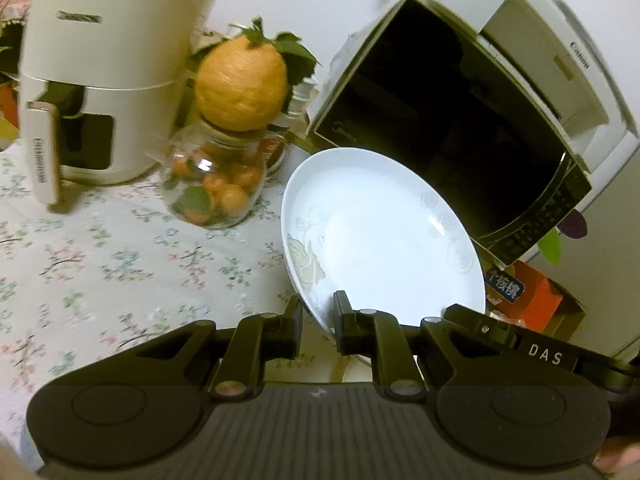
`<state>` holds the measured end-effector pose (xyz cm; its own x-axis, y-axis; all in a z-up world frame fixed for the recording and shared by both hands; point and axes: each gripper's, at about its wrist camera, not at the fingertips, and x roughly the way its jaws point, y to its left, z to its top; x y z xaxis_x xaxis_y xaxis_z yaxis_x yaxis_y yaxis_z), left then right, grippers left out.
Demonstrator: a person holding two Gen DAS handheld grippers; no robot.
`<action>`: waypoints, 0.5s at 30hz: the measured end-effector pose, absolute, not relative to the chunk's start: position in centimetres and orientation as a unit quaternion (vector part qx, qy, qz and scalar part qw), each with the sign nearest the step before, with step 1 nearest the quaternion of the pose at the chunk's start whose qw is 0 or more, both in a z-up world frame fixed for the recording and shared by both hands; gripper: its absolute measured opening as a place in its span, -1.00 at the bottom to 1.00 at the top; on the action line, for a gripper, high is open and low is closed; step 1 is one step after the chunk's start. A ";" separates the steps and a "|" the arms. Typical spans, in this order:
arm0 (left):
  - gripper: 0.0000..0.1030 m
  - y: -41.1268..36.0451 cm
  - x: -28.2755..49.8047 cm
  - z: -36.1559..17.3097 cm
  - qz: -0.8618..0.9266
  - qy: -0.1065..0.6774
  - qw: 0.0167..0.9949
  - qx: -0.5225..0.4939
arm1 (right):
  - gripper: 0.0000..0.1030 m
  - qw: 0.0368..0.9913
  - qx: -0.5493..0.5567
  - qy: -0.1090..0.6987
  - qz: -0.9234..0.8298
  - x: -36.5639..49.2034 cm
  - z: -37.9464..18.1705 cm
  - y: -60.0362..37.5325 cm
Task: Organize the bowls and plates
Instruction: 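Carry the white plate with both grippers toward the blue plate stack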
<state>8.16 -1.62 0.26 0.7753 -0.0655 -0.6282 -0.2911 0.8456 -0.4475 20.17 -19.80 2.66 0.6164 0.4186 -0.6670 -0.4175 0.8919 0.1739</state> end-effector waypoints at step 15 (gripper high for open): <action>-0.75 1.4 -1.6 -0.4 0.078 0.343 0.898 -0.264 | -0.71 0.887 0.024 0.391 0.244 10.8 2.3 -16.8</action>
<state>-1.56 1.38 -0.35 0.7527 -0.0417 -0.6570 -0.3206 0.8484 -0.4212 10.80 -16.77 2.27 0.5746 0.4519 -0.6824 -0.4137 0.8798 0.2342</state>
